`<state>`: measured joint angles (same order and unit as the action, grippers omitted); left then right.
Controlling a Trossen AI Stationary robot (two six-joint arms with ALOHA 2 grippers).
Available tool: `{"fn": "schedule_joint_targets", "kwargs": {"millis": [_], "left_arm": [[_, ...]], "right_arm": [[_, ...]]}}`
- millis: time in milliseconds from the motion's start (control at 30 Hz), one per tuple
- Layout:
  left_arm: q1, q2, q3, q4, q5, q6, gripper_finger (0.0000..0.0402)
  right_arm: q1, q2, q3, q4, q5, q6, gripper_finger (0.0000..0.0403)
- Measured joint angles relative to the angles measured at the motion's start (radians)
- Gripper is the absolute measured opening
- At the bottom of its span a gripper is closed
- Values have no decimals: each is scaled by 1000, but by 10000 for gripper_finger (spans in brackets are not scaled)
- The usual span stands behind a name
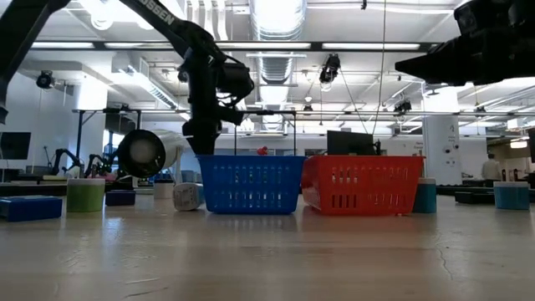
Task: Sort adapters and digital timers
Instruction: Put the top white timer into the blue bin
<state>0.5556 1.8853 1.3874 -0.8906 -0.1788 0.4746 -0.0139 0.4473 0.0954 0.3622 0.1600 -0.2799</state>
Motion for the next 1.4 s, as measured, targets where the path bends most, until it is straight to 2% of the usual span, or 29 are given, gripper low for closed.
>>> {"fn": "schedule_joint_targets", "kwargs": {"millis": [67, 400, 900, 1400], "left_arm": [[-1, 3, -1, 8, 2, 20, 393], [-1, 49, -1, 4, 120, 144, 399], [53, 134, -2, 36, 101, 164, 399], [78, 131, -66, 81, 121, 199, 398]], "right_arm": [[0, 0, 0, 2, 0, 25, 8], [0, 0, 0, 5, -7, 97, 8], [0, 0, 0, -23, -11, 129, 8], [0, 0, 0, -23, -10, 131, 8]]}}
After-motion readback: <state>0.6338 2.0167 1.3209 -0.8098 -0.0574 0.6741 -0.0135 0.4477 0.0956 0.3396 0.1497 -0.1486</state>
